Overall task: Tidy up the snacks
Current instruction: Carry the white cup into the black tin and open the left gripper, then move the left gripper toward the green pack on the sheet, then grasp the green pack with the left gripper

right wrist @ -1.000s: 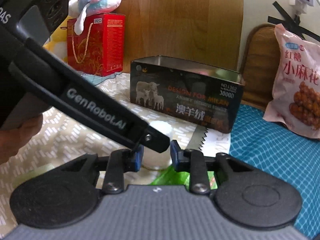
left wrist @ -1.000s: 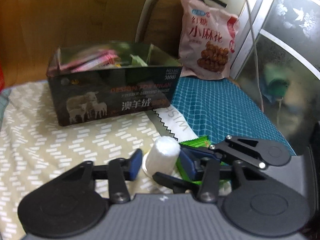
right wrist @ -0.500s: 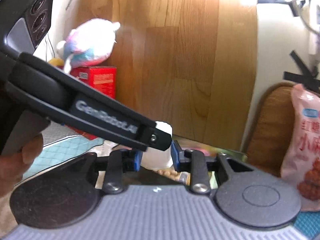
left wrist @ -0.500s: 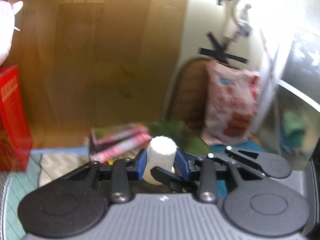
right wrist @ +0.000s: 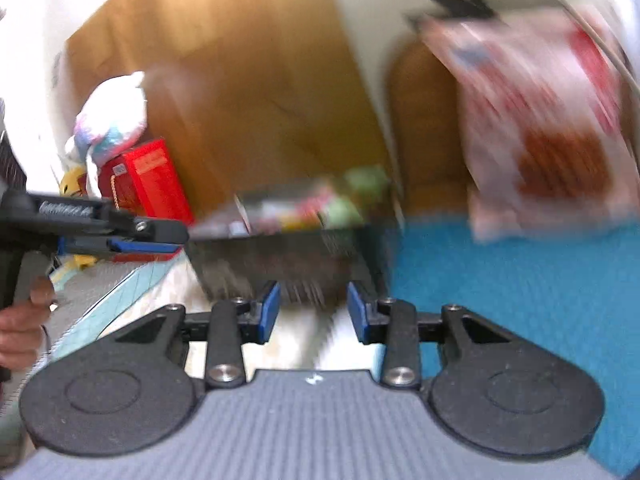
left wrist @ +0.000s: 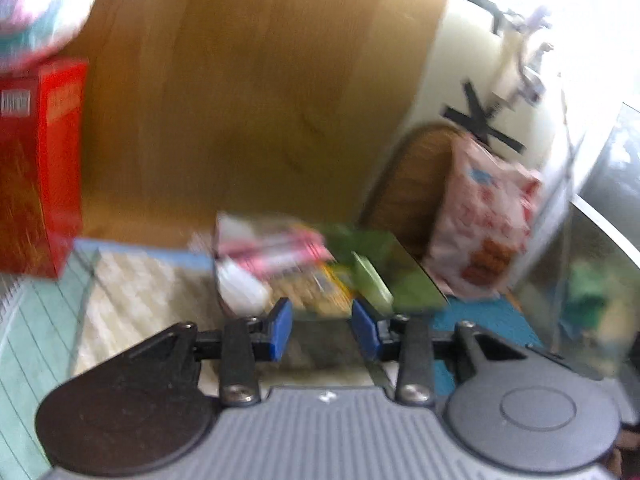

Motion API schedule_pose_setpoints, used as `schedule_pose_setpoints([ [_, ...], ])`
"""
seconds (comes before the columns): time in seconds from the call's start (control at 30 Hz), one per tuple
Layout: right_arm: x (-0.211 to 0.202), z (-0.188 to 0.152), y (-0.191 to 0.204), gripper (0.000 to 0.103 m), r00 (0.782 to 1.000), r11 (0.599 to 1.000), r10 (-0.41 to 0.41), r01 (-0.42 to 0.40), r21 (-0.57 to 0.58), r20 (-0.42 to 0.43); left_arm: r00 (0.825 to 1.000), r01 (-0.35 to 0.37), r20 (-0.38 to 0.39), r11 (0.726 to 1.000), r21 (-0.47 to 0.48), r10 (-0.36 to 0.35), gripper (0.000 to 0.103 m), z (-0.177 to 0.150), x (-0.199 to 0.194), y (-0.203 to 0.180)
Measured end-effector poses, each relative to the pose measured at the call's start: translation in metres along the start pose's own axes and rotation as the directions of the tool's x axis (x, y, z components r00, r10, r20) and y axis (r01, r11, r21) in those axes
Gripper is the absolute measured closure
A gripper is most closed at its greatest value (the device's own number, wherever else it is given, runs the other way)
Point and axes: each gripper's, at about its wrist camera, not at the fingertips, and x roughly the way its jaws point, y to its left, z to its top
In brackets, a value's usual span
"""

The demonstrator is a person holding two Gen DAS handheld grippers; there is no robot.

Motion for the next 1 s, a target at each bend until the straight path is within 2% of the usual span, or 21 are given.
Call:
schedule_pose_setpoints([
  [0.1,-0.019,-0.025,-0.026,0.063,0.997,0.982,0.037,-0.025,0.185,-0.062,0.989,0.089,-0.113,0.996,-0.022,-0.091,0.070,-0.026,0.006,-0.011],
  [0.2,-0.031,-0.041,-0.036,0.064,0.995,0.961,0.065,-0.043,0.274,-0.071,0.959,0.173,-0.215,0.983,-0.059,-0.182,0.070,-0.050,0.018,-0.023],
  [0.3,-0.041,-0.050,-0.027,0.064,0.995,0.965,0.074,-0.057,0.257,-0.060,0.932,0.223,-0.269,0.970,-0.099,-0.242,0.070,-0.065,0.028,-0.033],
  [0.37,-0.049,-0.055,-0.016,0.064,0.996,0.977,0.074,-0.061,0.206,-0.057,0.921,0.227,-0.296,0.967,-0.117,-0.252,0.070,-0.074,0.034,-0.036],
  [0.43,-0.047,-0.057,0.000,0.064,0.993,0.991,0.076,-0.065,0.114,-0.092,0.908,0.230,-0.327,0.964,-0.130,-0.261,0.070,-0.082,0.040,-0.039],
  [0.5,-0.044,-0.064,0.012,0.073,0.987,0.995,0.075,-0.066,0.071,-0.144,0.902,0.229,-0.343,0.964,-0.135,-0.262,0.070,-0.088,0.043,-0.041],
  [0.57,-0.037,-0.067,0.026,0.072,0.981,0.994,0.106,-0.098,0.054,-0.165,0.904,0.219,-0.347,0.967,-0.129,-0.251,0.068,-0.090,0.044,-0.042],
  [0.63,-0.028,-0.067,0.045,0.072,0.970,0.986,0.166,-0.165,0.020,-0.177,0.924,0.182,-0.320,0.978,-0.106,-0.207,0.064,-0.087,0.036,-0.039],
  [0.7,-0.017,-0.068,0.061,0.071,0.953,0.969,0.249,-0.247,0.032,-0.171,0.944,0.160,-0.276,0.981,-0.108,-0.184,0.064,-0.074,0.028,-0.028],
  [0.8,-0.008,-0.067,0.078,0.071,0.938,0.954,0.296,-0.300,0.003,-0.181,0.968,0.105,-0.211,0.985,-0.141,-0.133,0.064,-0.058,0.015,-0.008],
  [0.83,-0.011,-0.067,0.080,0.071,0.938,0.952,0.299,-0.307,-0.016,-0.176,0.974,0.088,-0.193,0.984,-0.152,-0.117,0.064,-0.055,0.008,-0.002],
  [0.93,-0.026,-0.063,0.067,0.071,0.949,0.957,0.282,-0.289,-0.030,-0.145,0.977,0.084,-0.178,0.981,-0.175,-0.115,0.064,-0.056,-0.011,0.013],
  [0.97,-0.032,-0.062,0.059,0.070,0.955,0.962,0.268,-0.273,-0.024,-0.127,0.977,0.080,-0.183,0.981,-0.178,-0.113,0.064,-0.060,-0.016,0.017],
  [1.0,-0.038,-0.059,0.051,0.064,0.964,0.968,0.246,-0.249,-0.017,-0.104,0.975,0.082,-0.191,0.980,-0.182,-0.117,0.064,-0.064,-0.018,0.019],
])
